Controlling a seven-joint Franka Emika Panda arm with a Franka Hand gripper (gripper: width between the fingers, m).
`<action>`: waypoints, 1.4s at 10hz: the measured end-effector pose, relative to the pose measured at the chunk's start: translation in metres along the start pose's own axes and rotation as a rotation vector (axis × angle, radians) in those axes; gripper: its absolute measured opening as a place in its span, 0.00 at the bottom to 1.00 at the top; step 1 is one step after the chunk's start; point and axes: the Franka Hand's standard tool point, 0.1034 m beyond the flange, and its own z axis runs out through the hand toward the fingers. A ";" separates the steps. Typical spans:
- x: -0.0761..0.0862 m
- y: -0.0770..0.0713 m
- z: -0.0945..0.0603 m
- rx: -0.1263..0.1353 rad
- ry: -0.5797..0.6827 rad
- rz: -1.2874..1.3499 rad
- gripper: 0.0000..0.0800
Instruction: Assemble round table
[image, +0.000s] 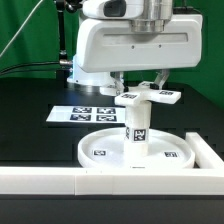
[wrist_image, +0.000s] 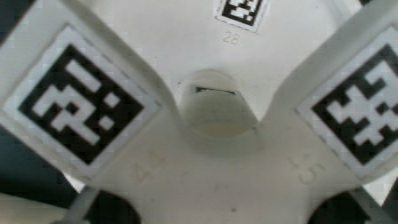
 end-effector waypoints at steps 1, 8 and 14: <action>0.000 0.000 0.000 0.000 0.000 -0.001 0.56; -0.002 -0.002 0.001 0.028 0.021 0.708 0.56; 0.000 0.000 0.001 0.078 0.049 1.188 0.56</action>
Offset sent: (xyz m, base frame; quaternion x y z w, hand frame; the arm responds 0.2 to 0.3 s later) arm -0.0052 0.0073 0.0027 -0.0023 -0.0009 0.2110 0.9775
